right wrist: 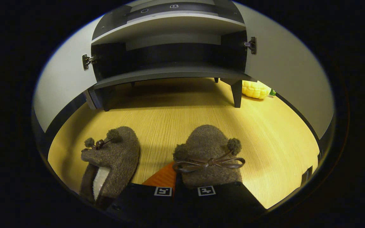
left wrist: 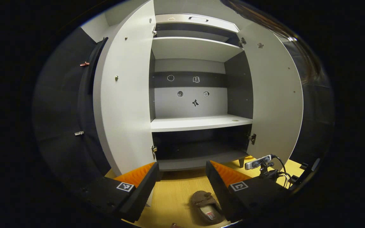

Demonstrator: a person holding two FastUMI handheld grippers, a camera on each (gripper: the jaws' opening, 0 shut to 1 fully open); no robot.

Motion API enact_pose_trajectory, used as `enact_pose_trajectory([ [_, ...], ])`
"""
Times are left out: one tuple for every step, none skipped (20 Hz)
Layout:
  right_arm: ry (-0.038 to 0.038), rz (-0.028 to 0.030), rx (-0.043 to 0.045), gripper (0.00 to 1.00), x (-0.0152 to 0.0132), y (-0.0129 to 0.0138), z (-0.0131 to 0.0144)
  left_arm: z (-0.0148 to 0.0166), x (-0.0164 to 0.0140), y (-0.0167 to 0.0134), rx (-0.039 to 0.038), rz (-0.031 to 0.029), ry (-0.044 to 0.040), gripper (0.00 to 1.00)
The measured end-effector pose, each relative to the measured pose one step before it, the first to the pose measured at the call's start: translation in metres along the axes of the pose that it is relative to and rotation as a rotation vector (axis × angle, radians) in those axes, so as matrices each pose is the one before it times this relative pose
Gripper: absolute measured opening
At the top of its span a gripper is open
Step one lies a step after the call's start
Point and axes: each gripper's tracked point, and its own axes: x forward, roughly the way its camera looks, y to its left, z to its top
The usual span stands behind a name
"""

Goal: Grab one shoe with the right hand and put it into the shoe cabinet, grab the other shoe with the left hand and put it into the shoe cabinet; then close the right door with the right hand and the left door with the left hand.

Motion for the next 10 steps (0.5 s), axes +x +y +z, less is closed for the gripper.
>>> enact_pose_trajectory([
  [0.00194, 0.00936, -0.00194, 0.14, -0.00083, -0.00024, 0.00008, -0.00056, -0.00028, 0.0007, -0.00385, 0.00171, 0.00192, 0.94],
  [0.00468, 0.00878, -0.00226, 0.14, -0.00054, 0.0006, 0.00092, -0.0011, 0.00053, 0.00158, -0.00352, 0.00083, 0.00285, 0.94],
  [0.00011, 0.00792, 0.00147, 0.14, -0.00236, -0.00058, 0.00128, 0.00063, -0.00036, 0.00154, -0.0034, 0.00267, 0.00047, 0.94],
  [-0.00379, 0.00273, 0.00164, 0.14, -0.0029, -0.00088, 0.00426, 0.00183, -0.00002, 0.00098, -0.00387, 0.00072, -0.00249, 0.94],
  [-0.00728, 0.00845, 0.00377, 0.14, -0.0044, 0.00129, 0.00648, 0.00182, -0.0013, 0.0009, -0.00388, 0.00172, -0.00438, 0.94],
  [-0.01561, 0.00577, 0.00557, 0.14, -0.00703, 0.0024, 0.01025, 0.00283, -0.00077, 0.00023, -0.0038, 0.00028, -0.00609, 0.94],
  [-0.02033, 0.00587, 0.00448, 0.14, -0.00788, 0.00249, 0.01319, 0.00265, -0.00187, -0.00032, -0.00368, 0.00022, -0.00585, 0.94],
  [-0.02237, 0.01538, 0.00822, 0.15, -0.01091, 0.00507, 0.01464, 0.00363, -0.00143, -0.00049, -0.00417, -0.00131, -0.00639, 0.94],
  [-0.02719, 0.01832, 0.01158, 0.15, -0.01039, 0.00668, 0.01744, 0.00326, -0.00223, -0.00063, -0.00367, -0.00151, -0.00697, 0.94],
  [-0.0322, 0.01517, 0.00812, 0.14, -0.01119, 0.00654, 0.0205, 0.00464, -0.00187, -0.00076, -0.00345, -0.00288, -0.00838, 0.94],
])
